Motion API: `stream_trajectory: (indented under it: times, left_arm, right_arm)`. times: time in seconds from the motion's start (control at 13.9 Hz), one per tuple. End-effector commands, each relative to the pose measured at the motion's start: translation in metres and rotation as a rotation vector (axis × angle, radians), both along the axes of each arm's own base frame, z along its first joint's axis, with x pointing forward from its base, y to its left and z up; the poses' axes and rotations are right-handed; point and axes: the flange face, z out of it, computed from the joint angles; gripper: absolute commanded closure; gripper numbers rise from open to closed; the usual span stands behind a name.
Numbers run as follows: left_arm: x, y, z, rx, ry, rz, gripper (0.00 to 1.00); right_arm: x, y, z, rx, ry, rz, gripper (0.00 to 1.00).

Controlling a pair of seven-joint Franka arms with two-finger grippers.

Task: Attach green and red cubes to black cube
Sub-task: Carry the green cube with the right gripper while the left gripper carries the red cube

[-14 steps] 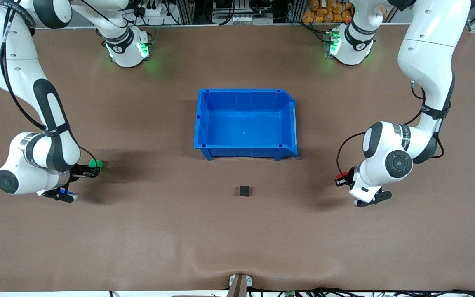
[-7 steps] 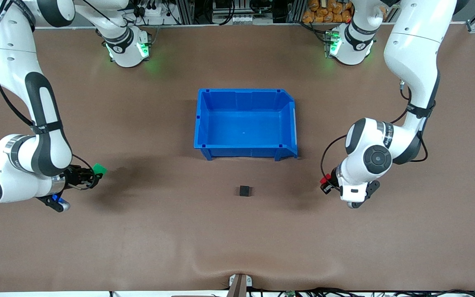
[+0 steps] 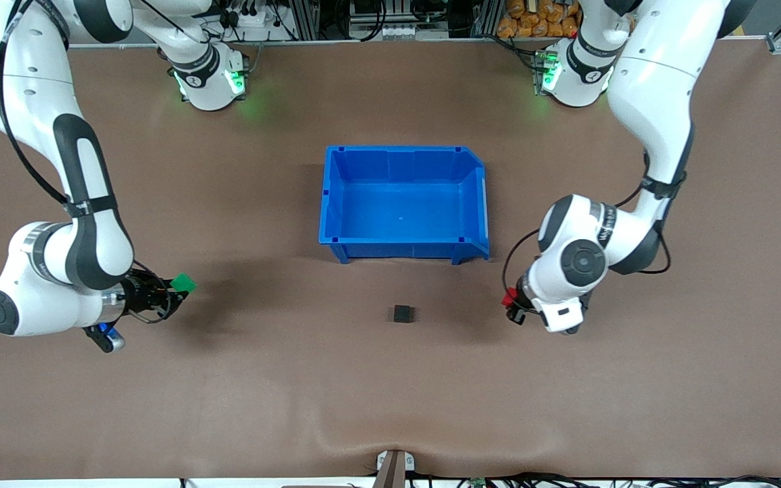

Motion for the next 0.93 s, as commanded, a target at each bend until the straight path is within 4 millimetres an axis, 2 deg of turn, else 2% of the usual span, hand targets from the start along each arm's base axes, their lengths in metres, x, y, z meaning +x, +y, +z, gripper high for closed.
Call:
stream_trajectory:
  times: [0.0,0.29,0.43,0.57,0.86]
  left_arm:
    - [0.017,-0.045,-0.009,-0.018,-0.015,0.138,1.00]
    - [0.024,-0.072,-0.006,-0.063,-0.026,0.310,1.00]
    - [0.021,-0.096,-0.013,-0.115,0.009,0.385,1.00]
    - [0.019,-0.114,-0.028,-0.127,0.011,0.400,1.00]
    - [0.018,-0.134,-0.036,-0.171,-0.024,0.407,1.00]
  right_arm:
    - [0.006,0.026,0.012,0.016,0.001,-0.120,1.00]
    - [0.013,0.056,0.007,-0.012,-0.028,-0.212,1.00]
    - [0.014,0.074,0.007,-0.026,-0.033,-0.279,1.00]
    - [0.015,0.094,0.008,-0.045,-0.038,-0.332,1.00]
    - [0.016,0.121,0.007,-0.043,-0.041,-0.431,1.00]
